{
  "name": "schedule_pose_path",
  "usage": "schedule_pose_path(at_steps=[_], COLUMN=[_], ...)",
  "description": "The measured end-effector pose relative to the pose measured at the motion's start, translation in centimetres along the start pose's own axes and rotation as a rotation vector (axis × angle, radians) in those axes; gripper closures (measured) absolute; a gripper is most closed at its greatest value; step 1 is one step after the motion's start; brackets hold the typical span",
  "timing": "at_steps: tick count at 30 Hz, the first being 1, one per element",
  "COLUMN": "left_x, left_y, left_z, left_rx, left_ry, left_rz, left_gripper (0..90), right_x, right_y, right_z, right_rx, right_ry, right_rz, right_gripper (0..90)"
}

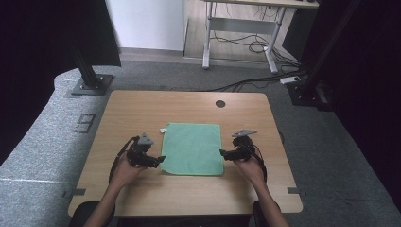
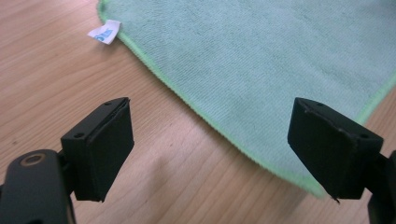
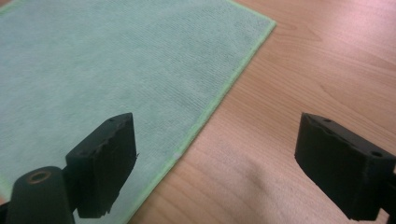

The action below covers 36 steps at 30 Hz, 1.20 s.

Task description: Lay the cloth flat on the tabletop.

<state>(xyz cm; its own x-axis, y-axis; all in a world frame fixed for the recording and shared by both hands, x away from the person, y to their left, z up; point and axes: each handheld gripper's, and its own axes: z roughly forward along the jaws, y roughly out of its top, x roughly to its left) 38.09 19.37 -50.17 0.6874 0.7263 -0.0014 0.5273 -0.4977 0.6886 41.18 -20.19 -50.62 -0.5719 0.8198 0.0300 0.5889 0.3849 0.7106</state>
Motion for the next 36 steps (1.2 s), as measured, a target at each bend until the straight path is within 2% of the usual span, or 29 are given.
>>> schedule_pose_path(at_steps=[4,10,15,16,19,26,29,36], left_x=[-0.1,0.0,0.3,0.4,0.6,0.5,0.7,1.4], left_y=[-0.5,-1.6,-2.6,-3.0,-3.5,-4.2,-4.6,-5.5], left_z=[-0.8,-1.7,-1.9,-1.8,-1.7,-0.9,-0.6,-0.1], left_rx=[0.0,0.007,0.002,0.002,0.003,0.03,0.046,0.052], left_ry=[0.023,0.06,0.072,0.079,0.075,0.084,0.095,0.092], left_rz=[0.016,0.026,0.01,-0.005,-0.026,-0.018,-0.018,-0.049], left_gripper=[13.9,10.7,7.4,6.4,5.1,2.7,2.1,1.4], right_x=[0.4,0.9,0.7,0.5,0.1,-0.7,-0.7,-0.5], right_y=[-0.2,-0.9,-1.7,-2.2,-2.9,-4.4,-5.0,-5.8], right_z=[-1.0,-2.2,-2.7,-2.8,-2.8,-2.3,-2.0,-1.0], right_rx=[-0.003,-0.009,-0.019,-0.019,-0.018,0.001,0.017,0.035], right_ry=[0.007,-0.009,-0.018,-0.02,-0.031,-0.05,-0.055,-0.069], right_rz=[-0.018,-0.042,-0.029,-0.02,-0.011,0.014,0.01,0.007], right_gripper=[8.4,4.8,3.2,2.5,2.1,1.4,1.3,1.2])
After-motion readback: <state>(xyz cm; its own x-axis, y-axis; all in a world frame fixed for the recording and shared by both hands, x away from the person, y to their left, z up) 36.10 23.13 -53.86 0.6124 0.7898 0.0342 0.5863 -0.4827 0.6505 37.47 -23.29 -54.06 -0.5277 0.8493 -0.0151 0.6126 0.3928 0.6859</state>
